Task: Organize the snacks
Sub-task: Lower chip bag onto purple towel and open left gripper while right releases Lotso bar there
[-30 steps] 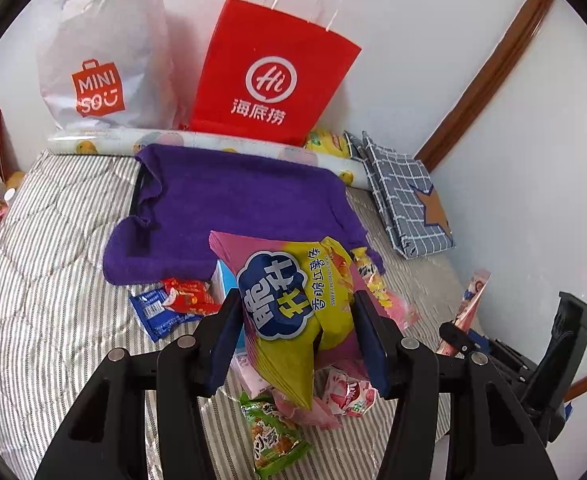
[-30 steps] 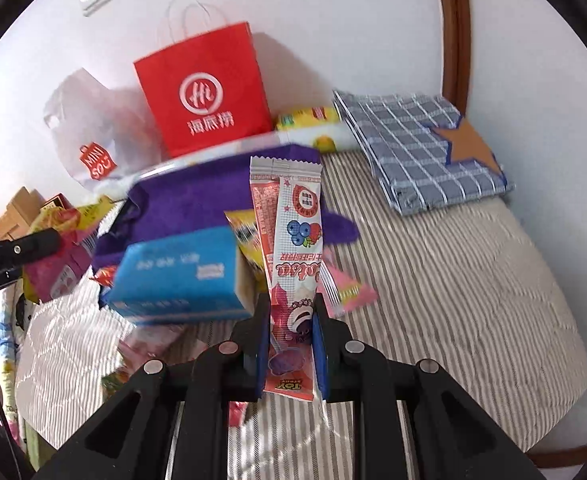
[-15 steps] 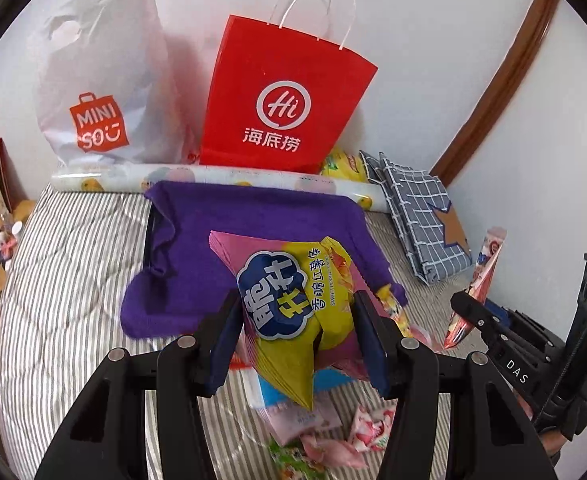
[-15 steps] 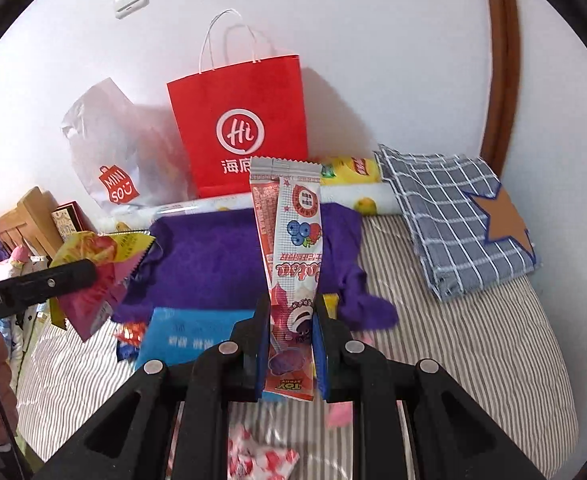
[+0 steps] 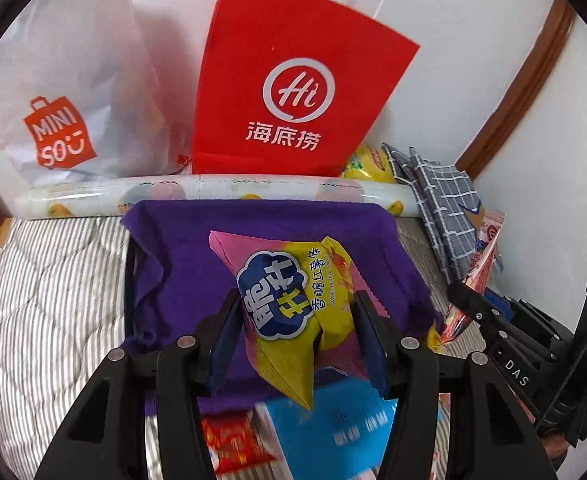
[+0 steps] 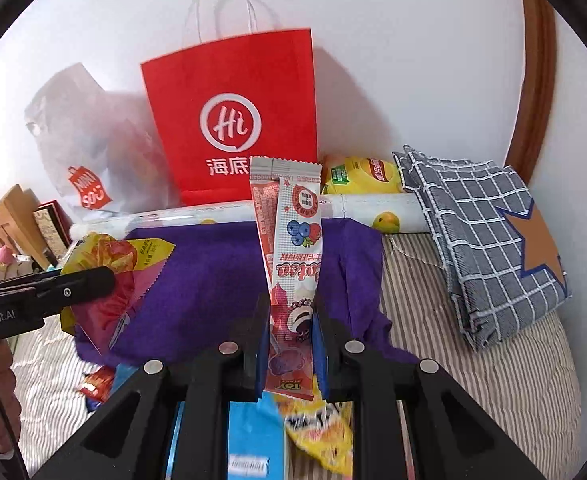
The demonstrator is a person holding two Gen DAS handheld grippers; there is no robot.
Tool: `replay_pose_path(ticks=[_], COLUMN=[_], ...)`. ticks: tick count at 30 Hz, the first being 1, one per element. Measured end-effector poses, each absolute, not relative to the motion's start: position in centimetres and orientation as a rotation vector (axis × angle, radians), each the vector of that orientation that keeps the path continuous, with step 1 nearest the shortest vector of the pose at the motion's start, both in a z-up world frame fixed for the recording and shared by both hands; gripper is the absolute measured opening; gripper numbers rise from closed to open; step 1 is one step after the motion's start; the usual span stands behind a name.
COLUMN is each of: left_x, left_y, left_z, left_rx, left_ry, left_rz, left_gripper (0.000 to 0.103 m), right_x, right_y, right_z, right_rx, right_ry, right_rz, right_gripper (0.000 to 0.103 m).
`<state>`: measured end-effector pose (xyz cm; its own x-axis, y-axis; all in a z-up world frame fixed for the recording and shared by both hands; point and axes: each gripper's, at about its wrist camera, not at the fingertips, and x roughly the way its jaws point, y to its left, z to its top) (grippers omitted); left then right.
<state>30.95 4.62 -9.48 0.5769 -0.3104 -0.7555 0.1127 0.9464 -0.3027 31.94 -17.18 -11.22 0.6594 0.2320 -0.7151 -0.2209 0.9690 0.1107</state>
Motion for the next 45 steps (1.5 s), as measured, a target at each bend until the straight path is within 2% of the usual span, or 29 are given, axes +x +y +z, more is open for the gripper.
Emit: replay_pose_path(ticks=[14, 33, 41, 45], left_x=[36.0, 37.1, 37.4, 37.4], left_y=[5.2, 5.6, 5.4, 5.1], left_z=[-12.7, -15.5, -15.8, -15.7], left_rx=[-0.209, -0.204, -0.206, -0.202], left_ry=[0.979, 1.052, 1.076, 1.089], left_rz=[-0.223, -0.183, -0.193, -0.195], left_gripper=[0.054, 0.054, 0.055, 0.055], right_x=[36.9, 37.9, 38.1, 37.9], right_y=[-16.5, -15.3, -15.5, -15.4], right_z=[-14.5, -16.8, -16.8, -16.1], right_rx=[0.000, -0.041, -0.035, -0.033], right_ry=[0.870, 0.951, 0.965, 0.956], right_rz=[0.239, 0.231, 0.231, 0.244], right_gripper=[0.018, 0.019, 0.022, 0.036])
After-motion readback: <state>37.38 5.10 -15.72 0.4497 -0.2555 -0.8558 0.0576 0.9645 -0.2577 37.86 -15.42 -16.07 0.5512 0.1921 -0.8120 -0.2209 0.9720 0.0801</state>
